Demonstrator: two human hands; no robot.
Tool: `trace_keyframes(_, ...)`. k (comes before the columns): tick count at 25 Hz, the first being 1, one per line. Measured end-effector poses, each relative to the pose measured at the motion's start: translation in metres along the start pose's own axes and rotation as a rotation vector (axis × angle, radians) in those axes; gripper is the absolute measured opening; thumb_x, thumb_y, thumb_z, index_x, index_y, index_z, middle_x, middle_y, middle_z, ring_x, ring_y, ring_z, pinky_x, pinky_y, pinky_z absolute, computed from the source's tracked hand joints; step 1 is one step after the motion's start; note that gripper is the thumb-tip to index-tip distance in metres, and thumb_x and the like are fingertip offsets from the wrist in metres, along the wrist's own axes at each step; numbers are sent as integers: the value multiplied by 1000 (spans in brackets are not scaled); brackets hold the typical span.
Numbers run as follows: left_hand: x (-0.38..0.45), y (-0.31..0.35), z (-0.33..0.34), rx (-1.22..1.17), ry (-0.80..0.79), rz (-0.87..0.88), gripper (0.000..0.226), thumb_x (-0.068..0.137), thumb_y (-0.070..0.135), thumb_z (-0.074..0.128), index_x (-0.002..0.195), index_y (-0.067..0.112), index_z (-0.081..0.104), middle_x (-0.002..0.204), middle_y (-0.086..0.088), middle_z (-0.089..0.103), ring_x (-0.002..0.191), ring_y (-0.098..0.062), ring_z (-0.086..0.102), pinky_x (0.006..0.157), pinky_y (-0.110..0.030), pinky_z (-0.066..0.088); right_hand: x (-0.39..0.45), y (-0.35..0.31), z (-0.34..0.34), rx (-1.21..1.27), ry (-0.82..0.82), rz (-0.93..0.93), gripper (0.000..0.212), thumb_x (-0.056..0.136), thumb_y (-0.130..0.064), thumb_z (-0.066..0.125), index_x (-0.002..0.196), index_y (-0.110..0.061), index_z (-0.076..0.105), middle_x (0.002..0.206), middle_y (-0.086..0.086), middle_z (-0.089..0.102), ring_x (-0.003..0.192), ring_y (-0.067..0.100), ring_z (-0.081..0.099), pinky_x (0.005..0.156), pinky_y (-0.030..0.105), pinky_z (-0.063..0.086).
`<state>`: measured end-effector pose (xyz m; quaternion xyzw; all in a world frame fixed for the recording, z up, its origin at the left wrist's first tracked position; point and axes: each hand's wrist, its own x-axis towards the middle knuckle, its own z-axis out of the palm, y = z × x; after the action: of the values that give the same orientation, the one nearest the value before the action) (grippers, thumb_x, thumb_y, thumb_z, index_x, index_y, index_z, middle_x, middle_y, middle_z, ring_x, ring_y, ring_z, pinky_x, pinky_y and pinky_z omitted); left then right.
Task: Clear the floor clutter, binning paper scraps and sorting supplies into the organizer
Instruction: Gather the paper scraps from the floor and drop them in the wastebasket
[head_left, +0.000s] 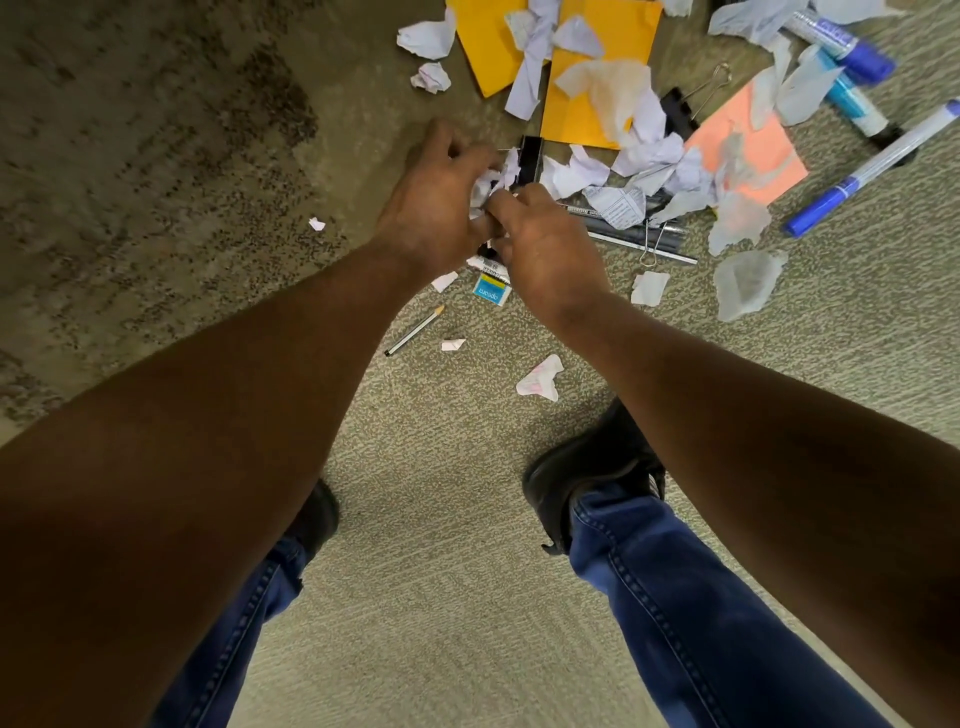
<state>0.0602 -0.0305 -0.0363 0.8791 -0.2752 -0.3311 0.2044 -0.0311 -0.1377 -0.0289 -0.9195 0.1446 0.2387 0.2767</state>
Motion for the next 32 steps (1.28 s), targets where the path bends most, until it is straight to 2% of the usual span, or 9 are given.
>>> trace_keyframes(4, -4, 4, 4, -114, -11, -49, 31, 74, 20, 78, 101, 11, 64, 111, -7, 54, 93, -18, 55, 77, -26, 45, -7, 8, -2, 88, 33, 34, 28, 90, -7, 56, 118, -12, 56, 104, 14, 58, 88, 28, 57, 64, 31, 42)
trace_keyframes(7, -11, 2, 4, -51, 5, -53, 24, 77, 16, 76, 98, 11, 67, 106, -5, 62, 94, -19, 57, 78, -26, 44, -18, 22, -8, 216, 87, 134, 13, 89, -11, 60, 102, -12, 58, 98, 10, 60, 84, 21, 52, 64, 27, 33)
trace_keyframes(10, -20, -1, 3, -72, 70, -111, 16, 80, 13, 72, 95, 13, 68, 104, -4, 65, 89, -14, 56, 74, -21, 42, -22, 36, -20, 295, 204, 202, 10, 87, -10, 60, 96, -11, 58, 97, 10, 62, 86, 24, 56, 66, 30, 39)
trace_keyframes(14, -26, -7, -4, -228, 178, -259, 13, 80, 17, 73, 90, 11, 69, 100, -5, 68, 83, -17, 63, 68, -24, 50, -13, 50, -36, 197, 270, 224, 12, 87, -8, 60, 99, -10, 57, 102, 11, 60, 88, 25, 58, 66, 29, 39)
trace_keyframes(18, -43, -17, -6, -178, 195, -260, 13, 76, 13, 66, 87, 6, 65, 97, -12, 62, 78, -18, 57, 67, -25, 47, 6, 46, -41, 34, 159, 188, 22, 92, -12, 57, 112, -6, 51, 118, 14, 51, 94, 33, 58, 67, 32, 38)
trace_keyframes(22, -65, -25, 0, -43, 130, -218, 40, 70, 14, 74, 106, 4, 59, 110, -14, 56, 92, -20, 53, 77, -22, 41, 20, 32, -40, -158, 51, 157, 37, 94, -14, 58, 127, -9, 43, 124, 18, 45, 93, 39, 60, 64, 38, 44)
trace_keyframes(26, -62, -18, 8, 84, -92, -166, 71, 74, 16, 79, 133, 23, 38, 135, -9, 38, 113, -21, 48, 92, -31, 47, 24, 34, -36, -266, 25, 103, 40, 92, 0, 52, 130, -12, 45, 119, 20, 46, 88, 39, 58, 61, 36, 38)
trace_keyframes(29, -53, -18, 10, 224, -39, -46, 40, 85, 1, 65, 122, 12, 56, 128, -11, 47, 104, -25, 55, 84, -32, 52, 29, 41, -36, -215, 43, 81, 34, 92, -1, 50, 124, -9, 50, 113, 20, 51, 92, 39, 57, 65, 38, 40)
trace_keyframes(32, -47, -24, 6, 106, 41, -119, 21, 85, 0, 63, 105, 5, 68, 114, -10, 60, 93, -20, 58, 77, -18, 42, 25, 49, -37, -17, 93, 131, 27, 88, -6, 55, 114, -9, 58, 108, 19, 61, 96, 34, 58, 71, 34, 41)
